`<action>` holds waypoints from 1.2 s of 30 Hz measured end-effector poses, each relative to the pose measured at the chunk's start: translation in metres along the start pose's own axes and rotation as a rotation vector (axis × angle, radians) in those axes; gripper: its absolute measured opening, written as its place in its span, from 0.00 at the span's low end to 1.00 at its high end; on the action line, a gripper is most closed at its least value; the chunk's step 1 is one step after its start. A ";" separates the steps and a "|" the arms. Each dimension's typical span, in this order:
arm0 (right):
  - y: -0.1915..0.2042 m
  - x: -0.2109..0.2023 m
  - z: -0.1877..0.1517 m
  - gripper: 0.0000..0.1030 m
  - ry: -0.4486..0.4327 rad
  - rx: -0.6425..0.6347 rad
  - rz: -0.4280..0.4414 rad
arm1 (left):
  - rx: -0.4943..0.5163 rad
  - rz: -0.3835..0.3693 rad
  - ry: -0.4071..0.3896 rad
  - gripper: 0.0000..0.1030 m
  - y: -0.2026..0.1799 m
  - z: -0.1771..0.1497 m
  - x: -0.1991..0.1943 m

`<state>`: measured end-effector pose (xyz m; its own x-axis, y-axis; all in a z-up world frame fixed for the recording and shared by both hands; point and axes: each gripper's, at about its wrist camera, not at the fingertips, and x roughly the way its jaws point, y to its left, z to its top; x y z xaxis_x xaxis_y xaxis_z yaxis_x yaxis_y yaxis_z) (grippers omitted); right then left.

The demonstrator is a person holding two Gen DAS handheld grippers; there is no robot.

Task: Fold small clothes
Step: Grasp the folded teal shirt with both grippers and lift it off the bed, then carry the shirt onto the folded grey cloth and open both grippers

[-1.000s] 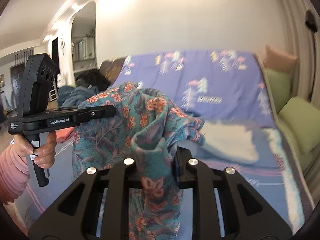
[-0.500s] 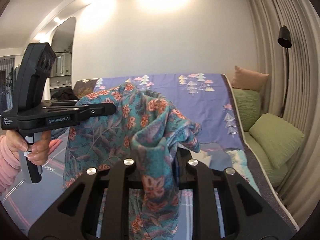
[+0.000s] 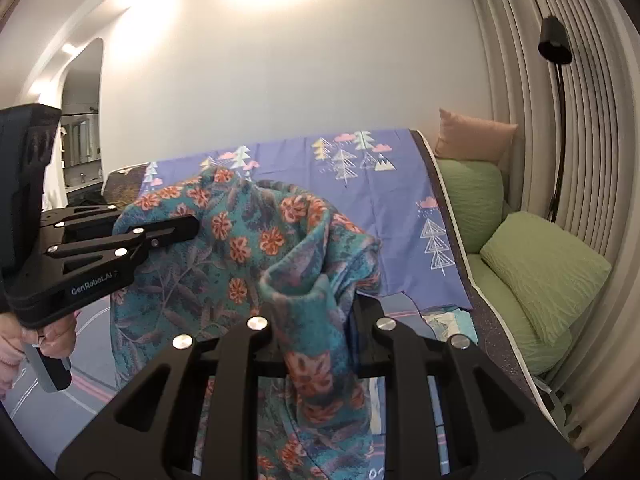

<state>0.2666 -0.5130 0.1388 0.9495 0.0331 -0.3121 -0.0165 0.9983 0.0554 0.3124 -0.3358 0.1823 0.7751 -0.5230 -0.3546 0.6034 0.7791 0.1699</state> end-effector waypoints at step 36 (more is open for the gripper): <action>0.071 -0.121 -0.135 0.90 0.181 0.120 -0.273 | -0.085 0.122 0.153 0.99 -0.040 -0.165 -0.079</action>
<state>0.1080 -0.4393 0.0521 0.8428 -0.2154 -0.4933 0.2771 0.9593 0.0545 0.1956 -0.2686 0.0514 0.8003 -0.3693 -0.4723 0.4835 0.8634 0.1440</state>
